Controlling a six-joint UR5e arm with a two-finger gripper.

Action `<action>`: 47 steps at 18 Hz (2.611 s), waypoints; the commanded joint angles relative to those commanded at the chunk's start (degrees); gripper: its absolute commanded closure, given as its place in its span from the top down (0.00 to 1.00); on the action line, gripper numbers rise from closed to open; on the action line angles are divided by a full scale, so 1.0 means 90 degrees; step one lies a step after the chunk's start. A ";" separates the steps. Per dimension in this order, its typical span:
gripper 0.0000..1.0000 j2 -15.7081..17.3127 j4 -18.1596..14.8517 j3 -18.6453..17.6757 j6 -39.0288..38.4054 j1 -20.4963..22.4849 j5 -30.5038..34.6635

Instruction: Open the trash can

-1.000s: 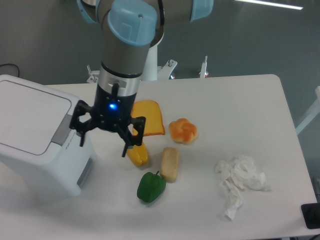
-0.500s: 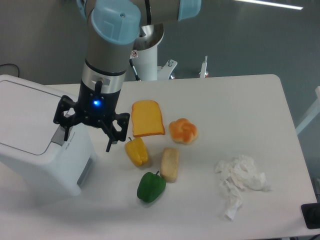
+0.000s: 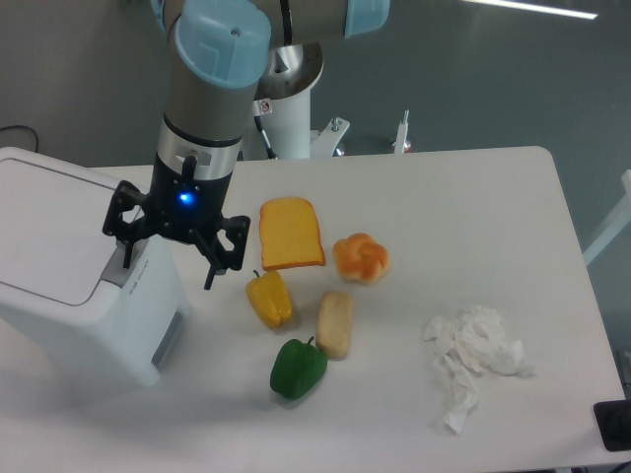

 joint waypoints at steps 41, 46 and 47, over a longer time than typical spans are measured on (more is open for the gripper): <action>1.00 0.0000 -0.0029 0.0254 0.0058 0.0340 0.0000; 1.00 -0.0039 0.0029 0.0235 0.0749 0.1111 0.0020; 1.00 -0.0068 0.0029 0.0205 0.1139 0.1336 0.0020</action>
